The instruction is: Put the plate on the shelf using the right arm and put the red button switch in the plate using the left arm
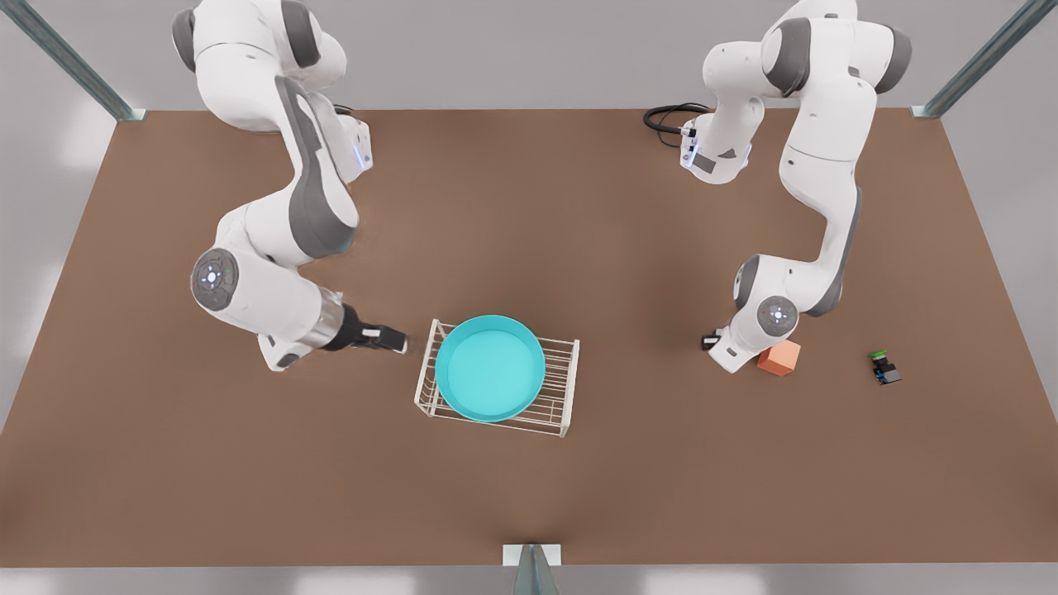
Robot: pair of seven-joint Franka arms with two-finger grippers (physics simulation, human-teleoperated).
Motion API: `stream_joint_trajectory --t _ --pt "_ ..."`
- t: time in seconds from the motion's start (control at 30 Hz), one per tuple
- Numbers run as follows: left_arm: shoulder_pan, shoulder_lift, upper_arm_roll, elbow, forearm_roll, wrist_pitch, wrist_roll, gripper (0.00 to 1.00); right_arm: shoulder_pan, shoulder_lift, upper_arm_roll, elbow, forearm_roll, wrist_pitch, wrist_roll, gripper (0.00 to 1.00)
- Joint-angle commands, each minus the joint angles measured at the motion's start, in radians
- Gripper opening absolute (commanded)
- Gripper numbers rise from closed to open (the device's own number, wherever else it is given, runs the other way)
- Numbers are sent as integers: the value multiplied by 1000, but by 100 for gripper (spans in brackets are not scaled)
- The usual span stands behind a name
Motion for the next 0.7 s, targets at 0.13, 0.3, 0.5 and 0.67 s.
stream_joint_trajectory --t 0.13,0.3,0.5,0.67 --pt "1 -5 0 3 11 -2 -25 45 -252 -81 53 9 -295 -290 -501 100" --pt "-1 -13 0 3 11 -5 -27 38 -238 -85 61 26 -378 -287 -487 100" --pt "-12 -105 -32 123 1 -228 -73 38 -245 -96 11 84 -376 -339 -491 100" --pt "-13 -99 -138 377 -89 -413 -308 38 -246 -96 -6 86 -375 -354 -484 100"
